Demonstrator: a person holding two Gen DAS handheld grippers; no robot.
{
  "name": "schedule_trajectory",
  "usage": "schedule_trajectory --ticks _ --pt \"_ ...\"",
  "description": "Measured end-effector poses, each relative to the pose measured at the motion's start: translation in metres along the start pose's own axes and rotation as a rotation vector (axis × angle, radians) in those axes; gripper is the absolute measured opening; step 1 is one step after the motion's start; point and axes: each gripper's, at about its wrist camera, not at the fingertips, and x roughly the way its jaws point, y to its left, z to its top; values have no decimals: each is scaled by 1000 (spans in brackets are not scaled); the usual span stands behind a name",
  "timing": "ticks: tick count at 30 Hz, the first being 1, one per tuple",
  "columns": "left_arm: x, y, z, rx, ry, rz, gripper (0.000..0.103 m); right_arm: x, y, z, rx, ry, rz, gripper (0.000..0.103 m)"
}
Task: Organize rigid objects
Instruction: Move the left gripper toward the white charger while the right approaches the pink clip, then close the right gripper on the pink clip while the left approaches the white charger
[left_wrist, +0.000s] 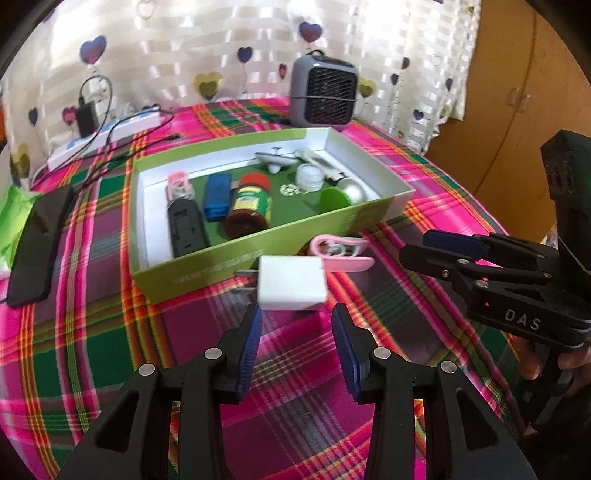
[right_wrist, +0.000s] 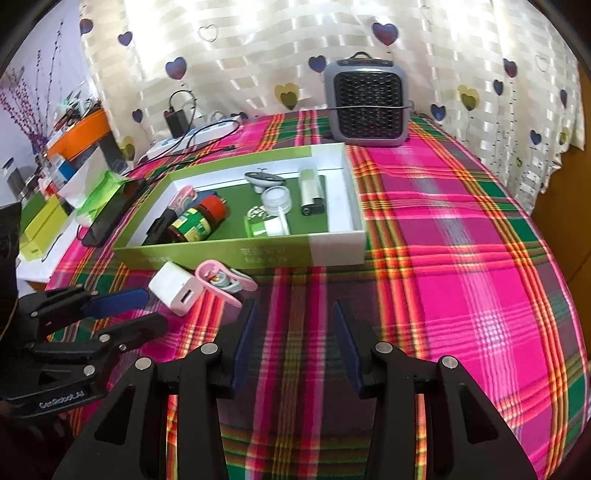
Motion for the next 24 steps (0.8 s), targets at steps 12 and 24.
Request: schedule_trajectory --ticks 12,24 --pt "-1 10 -3 -42 8 15 38 18 24 14 -132 12 124 43" --pt "-3 19 -6 -79 10 18 38 31 48 14 -369 38 137 43"
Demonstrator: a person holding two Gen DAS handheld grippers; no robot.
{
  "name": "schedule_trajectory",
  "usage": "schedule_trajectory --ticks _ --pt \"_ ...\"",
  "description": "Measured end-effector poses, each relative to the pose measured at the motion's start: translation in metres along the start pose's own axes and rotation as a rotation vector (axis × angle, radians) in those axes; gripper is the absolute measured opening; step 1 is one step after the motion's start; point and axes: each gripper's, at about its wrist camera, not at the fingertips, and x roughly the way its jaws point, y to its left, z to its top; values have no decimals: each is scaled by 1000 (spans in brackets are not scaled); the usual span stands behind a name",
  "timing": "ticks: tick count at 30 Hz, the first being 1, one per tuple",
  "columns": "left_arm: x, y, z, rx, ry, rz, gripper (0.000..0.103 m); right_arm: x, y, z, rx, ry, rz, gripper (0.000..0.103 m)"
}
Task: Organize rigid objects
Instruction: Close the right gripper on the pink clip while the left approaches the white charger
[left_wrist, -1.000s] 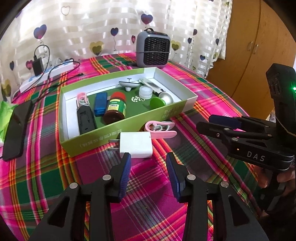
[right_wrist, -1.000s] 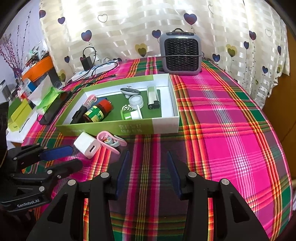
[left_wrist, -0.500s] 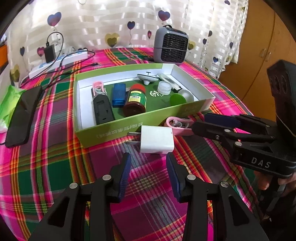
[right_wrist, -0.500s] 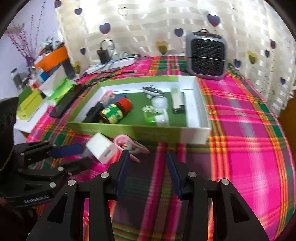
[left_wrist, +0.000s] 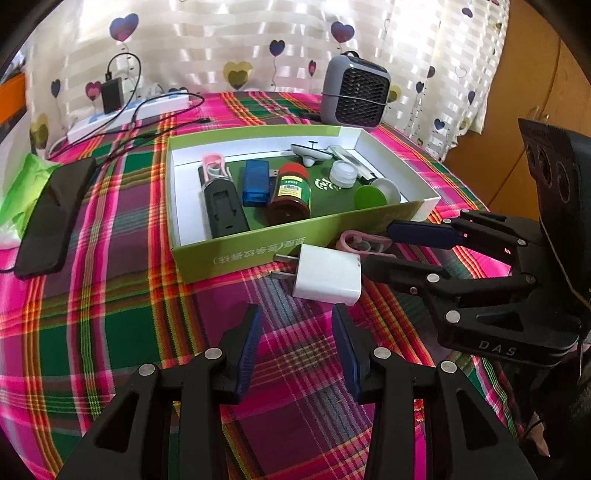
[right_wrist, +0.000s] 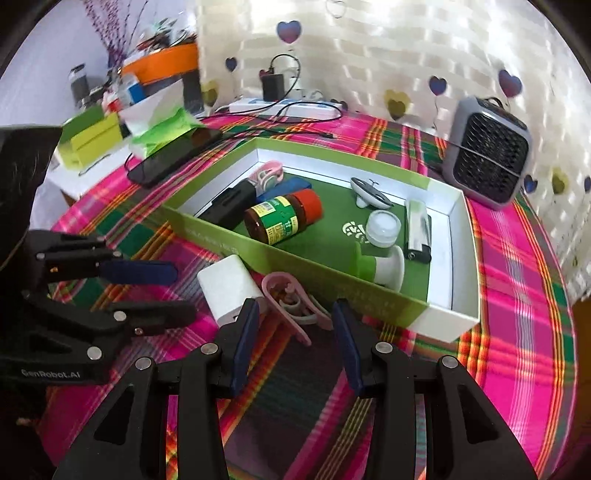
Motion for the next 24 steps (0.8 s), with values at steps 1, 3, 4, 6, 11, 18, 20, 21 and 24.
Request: schedule_trajectory --ticks 1,3,4,6,11,18,20,21,24 --pt "0 0 0 -1 0 0 38 0 -1 0 5 1 9 43" --pt "-1 1 -1 -2 -1 -1 38 0 -3 0 4 2 17 43" --pt "-1 1 -1 -2 0 -1 38 0 -3 1 2 6 16 43" --pt "-1 2 -1 -4 1 -2 38 2 -4 1 -7 13 0 43" --pt "-2 2 -2 -3 1 -4 38 11 0 1 -41 45 11 43" --pt "-5 6 -4 -31 0 -18 38 10 4 0 -54 37 58 37" --pt "-8 7 -5 -36 -5 -21 38 10 7 0 -62 37 65 31" --pt "-10 7 -6 -38 -8 -22 38 10 9 0 -70 37 64 28" --pt "-15 8 -7 -50 -15 -23 38 8 16 0 -84 36 84 24"
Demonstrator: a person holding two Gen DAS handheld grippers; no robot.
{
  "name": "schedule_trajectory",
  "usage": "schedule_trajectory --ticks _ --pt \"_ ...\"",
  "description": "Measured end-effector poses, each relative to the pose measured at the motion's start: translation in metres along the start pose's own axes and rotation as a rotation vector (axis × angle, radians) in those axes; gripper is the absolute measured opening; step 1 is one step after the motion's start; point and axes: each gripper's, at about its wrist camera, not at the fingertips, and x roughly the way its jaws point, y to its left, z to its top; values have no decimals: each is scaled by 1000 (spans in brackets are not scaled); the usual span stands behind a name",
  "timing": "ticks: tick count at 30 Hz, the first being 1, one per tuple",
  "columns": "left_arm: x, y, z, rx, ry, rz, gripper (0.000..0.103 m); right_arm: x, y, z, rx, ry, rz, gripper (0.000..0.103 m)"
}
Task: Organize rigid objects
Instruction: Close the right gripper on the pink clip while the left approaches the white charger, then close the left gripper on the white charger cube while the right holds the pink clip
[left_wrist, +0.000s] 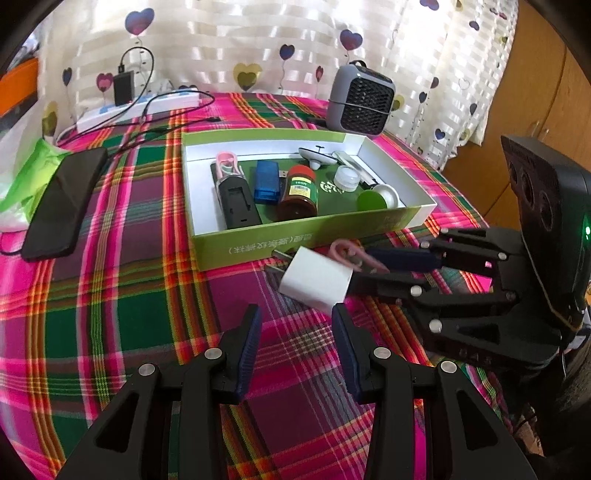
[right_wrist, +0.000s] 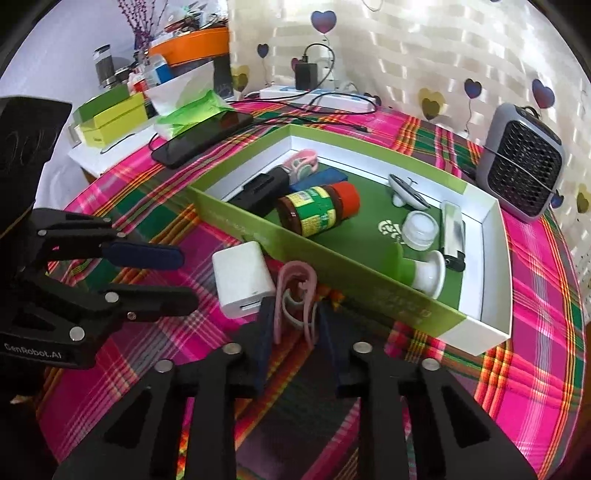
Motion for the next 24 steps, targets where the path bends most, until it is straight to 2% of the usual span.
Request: schedule_trajectory --ticks 12,17,24 --pt "-9 7 0 -49 -18 10 38 -5 26 -5 -14 8 107 24" --pt "-3 2 0 -22 -11 49 38 -6 20 -8 20 17 52 24" --pt "7 -1 6 -4 12 52 38 -14 -1 -16 88 19 -28 24"
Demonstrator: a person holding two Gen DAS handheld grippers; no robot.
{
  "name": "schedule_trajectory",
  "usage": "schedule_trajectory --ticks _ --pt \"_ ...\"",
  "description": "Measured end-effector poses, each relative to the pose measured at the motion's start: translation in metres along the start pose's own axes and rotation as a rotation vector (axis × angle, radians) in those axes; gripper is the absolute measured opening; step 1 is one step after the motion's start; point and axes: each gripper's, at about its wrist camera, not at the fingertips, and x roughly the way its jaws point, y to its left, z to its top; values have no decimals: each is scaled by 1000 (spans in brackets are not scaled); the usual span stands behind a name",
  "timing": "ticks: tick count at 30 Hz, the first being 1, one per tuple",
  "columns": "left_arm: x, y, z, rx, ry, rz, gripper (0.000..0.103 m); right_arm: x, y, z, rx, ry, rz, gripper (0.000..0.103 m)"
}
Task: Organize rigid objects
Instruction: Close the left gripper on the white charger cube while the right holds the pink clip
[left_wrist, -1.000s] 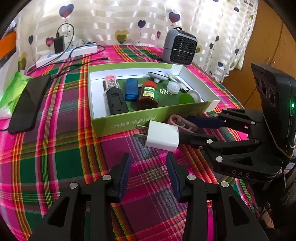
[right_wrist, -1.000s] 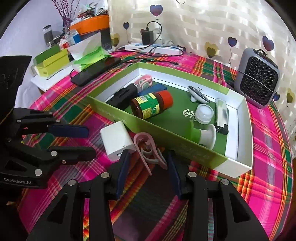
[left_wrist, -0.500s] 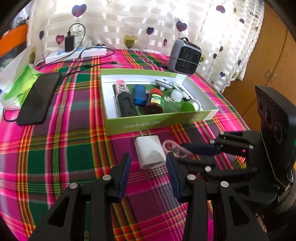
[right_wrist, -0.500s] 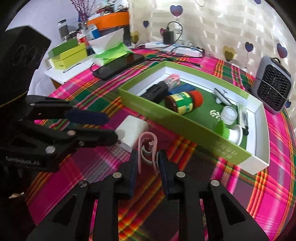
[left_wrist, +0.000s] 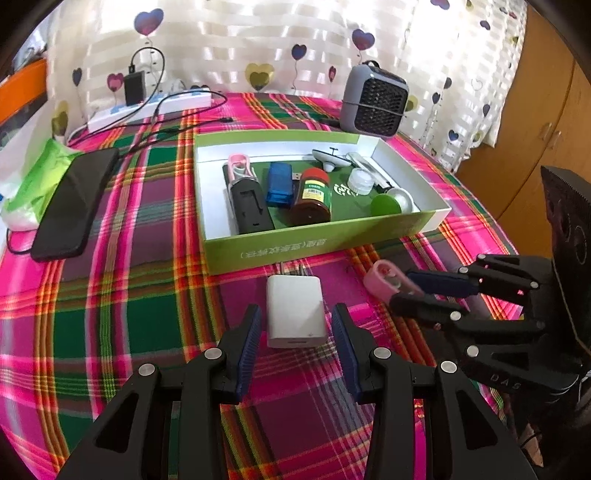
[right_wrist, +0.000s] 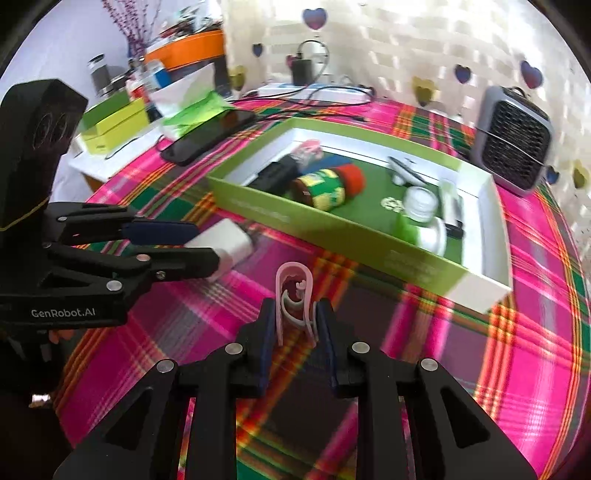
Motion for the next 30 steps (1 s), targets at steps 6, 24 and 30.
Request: schedule_trajectory --ticks 6,24,30 --pt "9 -2 2 9 15 19 38 0 -3 -1 0 5 -46 24" --pt "11 -4 2 28 7 51 38 9 -3 3 7 -5 -63 26" --pt "11 -5 1 25 5 52 38 10 -2 4 9 -7 -71 27"
